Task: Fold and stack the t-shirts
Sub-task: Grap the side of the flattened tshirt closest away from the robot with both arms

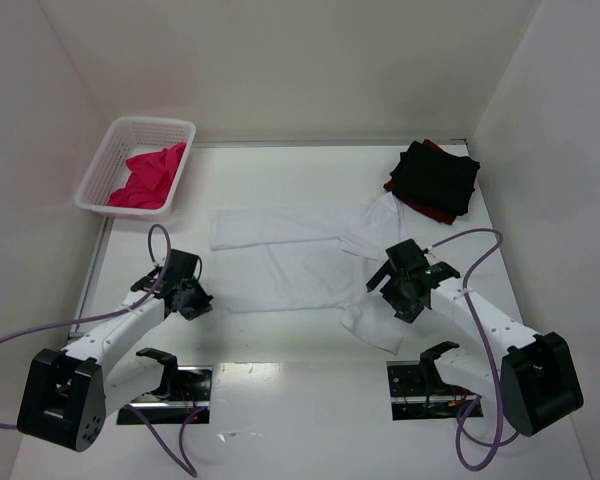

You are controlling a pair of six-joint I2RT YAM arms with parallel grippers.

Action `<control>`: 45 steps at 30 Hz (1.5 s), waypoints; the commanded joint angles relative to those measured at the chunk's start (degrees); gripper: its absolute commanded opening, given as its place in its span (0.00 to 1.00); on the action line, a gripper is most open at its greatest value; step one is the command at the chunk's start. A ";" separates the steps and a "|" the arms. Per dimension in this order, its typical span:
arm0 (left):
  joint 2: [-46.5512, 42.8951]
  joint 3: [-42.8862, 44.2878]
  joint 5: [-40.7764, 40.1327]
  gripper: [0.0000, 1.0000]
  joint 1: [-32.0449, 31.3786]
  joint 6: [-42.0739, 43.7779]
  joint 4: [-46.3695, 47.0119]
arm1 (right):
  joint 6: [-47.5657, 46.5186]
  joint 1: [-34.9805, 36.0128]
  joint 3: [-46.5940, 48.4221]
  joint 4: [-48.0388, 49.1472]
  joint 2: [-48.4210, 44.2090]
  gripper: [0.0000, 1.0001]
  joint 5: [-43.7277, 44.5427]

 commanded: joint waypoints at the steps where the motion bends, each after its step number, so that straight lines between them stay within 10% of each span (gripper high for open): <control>1: -0.89 1.82 0.96 0.00 -0.24 -0.16 1.38 | 3.59 1.04 3.28 -5.23 -1.08 0.91 1.15; 45: 0.26 1.29 3.25 0.00 -0.24 2.04 4.46 | 36.11 16.51 -1.38 -12.09 2.60 0.62 -5.18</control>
